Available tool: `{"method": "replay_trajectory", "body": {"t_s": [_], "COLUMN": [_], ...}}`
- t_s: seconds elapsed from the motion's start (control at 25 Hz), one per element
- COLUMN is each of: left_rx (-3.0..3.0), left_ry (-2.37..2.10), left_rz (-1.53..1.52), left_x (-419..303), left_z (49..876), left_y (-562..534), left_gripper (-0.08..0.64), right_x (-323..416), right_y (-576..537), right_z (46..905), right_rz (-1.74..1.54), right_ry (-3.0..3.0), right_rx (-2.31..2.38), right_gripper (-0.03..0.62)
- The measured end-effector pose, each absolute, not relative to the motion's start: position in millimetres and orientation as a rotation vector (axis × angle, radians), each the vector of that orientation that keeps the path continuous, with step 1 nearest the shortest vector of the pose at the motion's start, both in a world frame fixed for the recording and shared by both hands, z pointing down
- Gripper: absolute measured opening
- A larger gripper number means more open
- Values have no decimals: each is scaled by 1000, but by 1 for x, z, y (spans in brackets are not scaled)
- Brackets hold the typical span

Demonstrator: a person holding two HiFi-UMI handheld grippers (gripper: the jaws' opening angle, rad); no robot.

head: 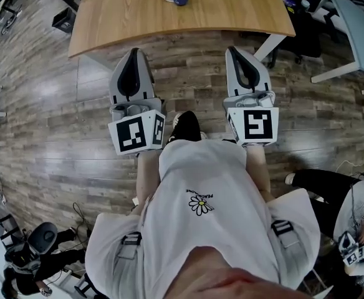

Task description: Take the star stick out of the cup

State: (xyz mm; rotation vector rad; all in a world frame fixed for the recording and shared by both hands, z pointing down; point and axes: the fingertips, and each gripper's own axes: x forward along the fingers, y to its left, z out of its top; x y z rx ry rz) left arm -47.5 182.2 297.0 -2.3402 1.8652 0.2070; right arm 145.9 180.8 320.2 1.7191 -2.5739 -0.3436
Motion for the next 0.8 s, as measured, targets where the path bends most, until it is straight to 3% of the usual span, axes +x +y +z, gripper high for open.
{"method": "replay_trajectory", "body": {"t_s": [0.48,0.8], "left_rx": [-2333,-2362], "left_ry": [1760,1707], "left_rz": [261,342], "left_x": [-43,-64], "left_z": [280,270], "left_y": [90,-53], "left_gripper": [15,15], "right_x": [172,157], "right_y": [114,-14], "right_z": [310,303], "right_rz": [-315,-357], "right_ry": [-2641,-2564], "right_rx": [1896,1994], "right_gripper": [9,9]}}
